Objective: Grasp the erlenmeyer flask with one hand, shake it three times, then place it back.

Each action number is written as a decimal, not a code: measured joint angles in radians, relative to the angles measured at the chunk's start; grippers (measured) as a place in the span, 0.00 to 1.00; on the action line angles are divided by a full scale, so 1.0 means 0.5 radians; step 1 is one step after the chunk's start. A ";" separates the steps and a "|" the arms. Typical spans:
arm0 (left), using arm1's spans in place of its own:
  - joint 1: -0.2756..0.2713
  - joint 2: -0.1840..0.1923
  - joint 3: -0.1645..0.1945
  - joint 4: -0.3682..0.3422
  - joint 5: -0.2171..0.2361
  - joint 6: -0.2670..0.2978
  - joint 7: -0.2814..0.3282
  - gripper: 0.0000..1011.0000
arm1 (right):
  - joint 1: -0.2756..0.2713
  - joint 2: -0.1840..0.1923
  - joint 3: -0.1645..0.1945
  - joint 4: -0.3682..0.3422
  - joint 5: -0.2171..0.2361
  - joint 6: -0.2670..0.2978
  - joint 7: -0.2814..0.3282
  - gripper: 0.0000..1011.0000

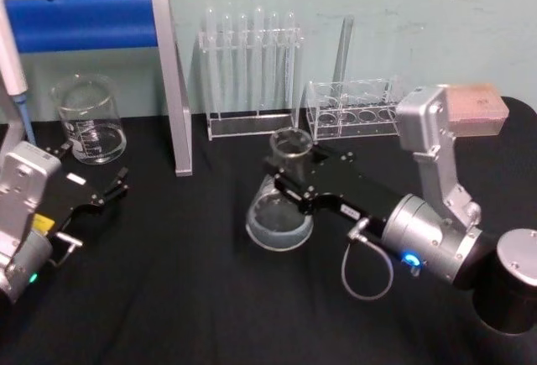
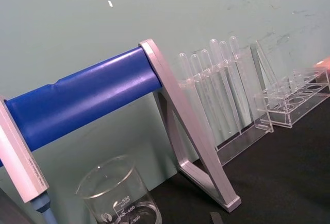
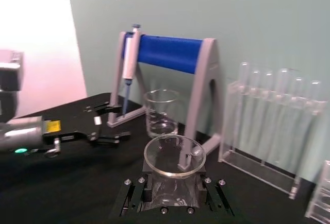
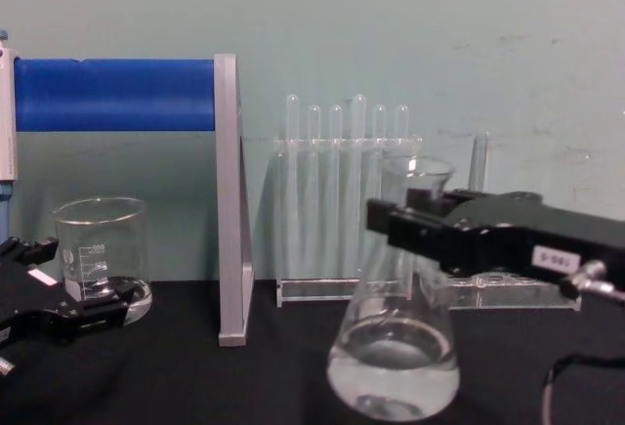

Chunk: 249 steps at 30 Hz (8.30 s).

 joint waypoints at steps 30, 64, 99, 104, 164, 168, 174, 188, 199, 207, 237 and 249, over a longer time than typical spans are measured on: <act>0.000 0.000 0.000 0.000 0.000 0.000 0.000 0.99 | -0.055 0.010 -0.264 -0.191 -0.071 0.098 0.119 0.45; 0.000 0.000 0.000 0.000 0.000 0.000 0.000 0.99 | 0.094 -0.145 0.268 0.257 -0.092 0.095 -0.309 0.45; 0.000 0.000 0.000 0.000 0.000 0.000 0.000 0.99 | -0.058 -0.085 -0.046 -0.089 -0.135 0.121 0.042 0.45; 0.000 0.000 0.000 0.000 0.000 0.000 0.000 0.99 | -0.071 -0.043 -0.109 -0.143 -0.112 0.113 0.098 0.45; 0.000 0.000 0.000 0.000 0.000 0.000 0.000 0.99 | 0.104 -0.119 0.334 0.284 -0.137 0.085 -0.279 0.45; 0.000 0.000 0.000 0.000 0.000 0.000 0.000 0.99 | 0.092 -0.128 0.325 0.261 -0.145 0.091 -0.254 0.45; 0.000 0.000 0.000 0.000 0.000 0.000 0.000 0.99 | 0.062 -0.134 0.270 0.202 -0.154 0.105 -0.192 0.45; 0.000 0.000 0.000 0.000 0.000 0.000 0.000 0.99 | -0.022 -0.090 0.064 -0.004 -0.138 0.111 -0.017 0.45; 0.000 0.000 0.000 0.000 0.000 0.000 0.000 0.99 | -0.054 -0.036 -0.071 -0.096 -0.126 0.100 0.061 0.45; 0.000 0.000 0.000 0.000 0.000 0.000 0.000 0.99 | -0.058 -0.008 -0.123 -0.118 -0.121 0.089 0.085 0.45; 0.000 0.000 0.000 0.000 0.000 0.000 0.000 0.99 | 0.088 -0.105 0.145 0.182 -0.156 0.084 -0.189 0.45; 0.000 0.000 0.000 0.000 0.000 0.000 0.000 0.99 | 0.121 -0.140 0.296 0.275 -0.170 0.091 -0.268 0.45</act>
